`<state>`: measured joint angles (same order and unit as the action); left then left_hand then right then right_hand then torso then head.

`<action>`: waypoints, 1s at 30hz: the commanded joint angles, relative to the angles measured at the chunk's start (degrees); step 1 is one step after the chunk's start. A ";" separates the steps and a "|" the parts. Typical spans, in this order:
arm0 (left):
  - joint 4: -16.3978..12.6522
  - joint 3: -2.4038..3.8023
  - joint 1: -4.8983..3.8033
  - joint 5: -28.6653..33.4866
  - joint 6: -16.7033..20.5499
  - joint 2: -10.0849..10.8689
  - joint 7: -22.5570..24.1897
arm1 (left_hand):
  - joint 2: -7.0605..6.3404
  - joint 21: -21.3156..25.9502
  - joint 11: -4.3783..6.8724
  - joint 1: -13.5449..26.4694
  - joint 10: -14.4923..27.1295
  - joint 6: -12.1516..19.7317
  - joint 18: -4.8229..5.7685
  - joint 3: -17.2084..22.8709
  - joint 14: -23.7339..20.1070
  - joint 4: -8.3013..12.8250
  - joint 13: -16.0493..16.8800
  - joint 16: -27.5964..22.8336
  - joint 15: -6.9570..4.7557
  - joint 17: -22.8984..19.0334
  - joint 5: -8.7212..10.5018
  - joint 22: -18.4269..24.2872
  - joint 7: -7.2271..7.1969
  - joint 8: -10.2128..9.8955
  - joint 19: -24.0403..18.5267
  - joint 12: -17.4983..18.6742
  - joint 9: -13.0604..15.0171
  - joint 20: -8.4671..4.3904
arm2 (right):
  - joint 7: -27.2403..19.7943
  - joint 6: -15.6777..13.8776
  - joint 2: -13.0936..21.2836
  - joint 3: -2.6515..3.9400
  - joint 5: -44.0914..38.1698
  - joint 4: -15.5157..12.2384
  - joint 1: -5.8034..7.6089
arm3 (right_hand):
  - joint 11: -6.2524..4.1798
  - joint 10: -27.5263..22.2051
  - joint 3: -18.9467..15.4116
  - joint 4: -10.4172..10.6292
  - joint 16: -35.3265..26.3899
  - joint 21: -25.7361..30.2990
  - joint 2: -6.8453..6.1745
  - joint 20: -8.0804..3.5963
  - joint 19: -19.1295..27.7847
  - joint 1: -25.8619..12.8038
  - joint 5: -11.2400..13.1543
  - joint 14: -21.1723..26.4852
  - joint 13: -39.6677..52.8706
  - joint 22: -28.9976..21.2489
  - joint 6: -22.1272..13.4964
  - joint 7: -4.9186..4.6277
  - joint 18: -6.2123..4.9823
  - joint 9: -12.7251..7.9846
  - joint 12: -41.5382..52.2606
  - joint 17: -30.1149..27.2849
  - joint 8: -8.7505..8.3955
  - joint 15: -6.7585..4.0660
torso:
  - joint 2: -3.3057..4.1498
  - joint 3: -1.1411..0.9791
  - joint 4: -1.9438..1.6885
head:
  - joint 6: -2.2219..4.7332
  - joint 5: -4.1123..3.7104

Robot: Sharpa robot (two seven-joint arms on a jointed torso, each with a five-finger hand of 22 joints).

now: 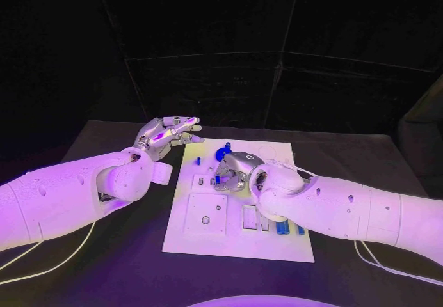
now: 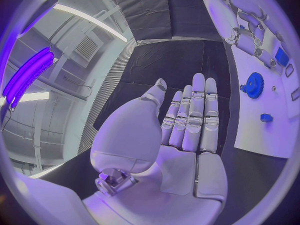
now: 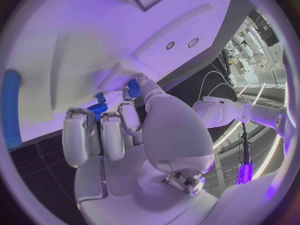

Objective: Assemble the parts on the task board

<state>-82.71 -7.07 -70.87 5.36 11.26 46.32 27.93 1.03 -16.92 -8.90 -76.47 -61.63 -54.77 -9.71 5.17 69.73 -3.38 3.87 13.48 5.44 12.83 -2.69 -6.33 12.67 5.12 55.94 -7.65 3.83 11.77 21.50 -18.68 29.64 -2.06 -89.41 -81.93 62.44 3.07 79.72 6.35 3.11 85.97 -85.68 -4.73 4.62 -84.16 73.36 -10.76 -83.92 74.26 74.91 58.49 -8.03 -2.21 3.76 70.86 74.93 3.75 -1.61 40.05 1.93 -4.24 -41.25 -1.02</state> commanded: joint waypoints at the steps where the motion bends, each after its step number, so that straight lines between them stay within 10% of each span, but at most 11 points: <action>1: -0.03 0.05 -0.10 0.00 -0.90 -0.03 0.03 | 0.47 0.34 0.02 0.07 -0.29 -0.26 -0.83 0.10 0.26 0.37 -0.06 -0.17 -0.14 0.05 -0.23 0.08 0.02 -0.29 0.32 0.37 -0.04 0.08 | 1.33 -1.55 0.04 -0.17 0.49 0.07 -0.14 | 0.13 -0.74 -0.64 0.23 -0.44 0.33 -0.52 0.48 0.06 -0.65 -0.26 -4.23 -0.57 4.34 -0.99 -0.17 -0.15 -0.11 -0.70 6.88 -0.24 0.56 | 0.02 -0.02 0.05 | 0.13 0.03; 15: 0.48 0.05 -0.09 -1.88 -0.62 0.10 0.37 | 0.07 0.54 0.73 0.74 -2.64 -1.79 -0.87 -0.15 0.34 1.04 0.13 -0.62 -0.47 0.65 -1.06 0.32 -0.79 0.18 0.31 0.06 0.10 -0.06 | -9.91 -16.11 3.27 -0.16 3.42 -3.11 -0.24 | 1.76 -2.52 -5.75 6.40 -0.67 1.04 -3.13 1.83 0.67 3.62 -3.82 -4.22 -2.60 3.17 -8.54 -1.99 -0.40 0.09 -1.73 6.87 0.10 1.95 | -0.07 -0.07 0.07 | 0.43 0.49; 23: 1.80 0.06 -0.11 -11.45 -2.09 0.49 -4.24 | -1.88 -6.35 5.56 4.85 -15.44 -7.56 -0.97 -2.37 14.11 0.17 2.96 10.85 -5.51 8.06 -1.19 -2.82 -4.88 2.19 10.44 -5.11 0.77 -4.79 | -18.75 -15.82 11.29 -0.06 13.48 -10.12 1.03 | 1.29 -2.62 -5.55 6.47 -0.74 1.41 -1.06 1.64 1.11 4.94 -3.78 -4.19 -2.78 2.35 -6.24 -1.40 -0.60 0.52 -1.50 6.81 1.34 1.64 | -0.42 -0.37 0.50 | 0.52 0.97; 25: 2.21 0.06 -0.26 -14.58 -3.28 0.51 -7.07 | -1.89 -9.93 7.29 5.28 -17.79 -8.82 -0.66 -2.53 15.33 0.15 4.89 22.30 -6.54 17.65 -1.29 -4.74 -5.81 2.54 14.05 -7.70 1.07 -6.90 | -19.03 -13.80 13.39 -0.03 18.16 -11.39 2.15 | 1.24 -2.72 -5.52 6.41 -0.84 1.46 -0.89 1.61 1.17 5.08 -3.85 -4.14 -2.92 2.23 -6.14 -1.36 -0.63 0.53 -1.63 6.64 1.40 1.60 | -0.48 -0.35 0.37 | 0.50 0.89; 26: 2.51 0.06 -0.43 -16.70 -4.23 0.47 -9.11 | -1.85 -12.34 7.56 5.08 -20.10 -9.45 -0.79 -2.44 17.34 0.45 6.69 37.39 -7.49 32.40 -1.26 -6.10 -6.65 2.75 15.93 -10.33 1.28 -7.78 | -19.12 -12.50 14.63 -0.02 21.10 -11.91 2.96 | 1.23 -2.84 -5.52 6.40 -0.97 1.51 -0.81 1.59 1.22 5.11 -3.87 -4.09 -3.09 2.13 -6.08 -1.34 -0.65 0.53 -1.81 6.43 1.43 1.58 | -0.63 -0.44 0.46 | 0.52 0.99; 30: 3.54 0.06 -1.43 -26.74 -8.79 0.09 -19.69 | -0.82 -27.77 8.16 7.59 -16.36 -9.53 0.76 -4.25 18.36 -1.15 16.05 67.48 -8.85 63.95 -0.26 -19.31 -7.71 3.42 20.51 -20.35 2.86 -9.13 | -21.43 -8.40 18.89 0.00 29.63 -12.31 5.82 | 1.05 -3.40 -5.37 6.22 -1.62 1.88 0.23 1.41 1.64 5.57 -4.35 -3.82 -3.84 1.36 -5.69 -1.18 -0.82 0.52 -2.54 5.45 1.66 1.41 | -1.50 -0.78 0.88 | 0.23 1.09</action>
<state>-79.39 -7.07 -71.90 -9.84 7.88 46.65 18.78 -0.01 -40.83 -0.67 -69.87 -79.36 -64.74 -9.70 1.82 83.95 -3.88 17.57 76.51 -3.49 71.07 -3.46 -21.77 5.25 8.20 76.41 -25.55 6.27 2.79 4.35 -31.06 47.81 -2.07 -70.66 -94.06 67.73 4.17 76.53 0.78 9.47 84.65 -84.07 -5.26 6.06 -82.74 78.95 -14.73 -84.14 70.59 74.91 52.41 -9.22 -2.20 4.22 68.69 74.92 5.10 0.01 39.28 1.43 -3.71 -40.84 0.01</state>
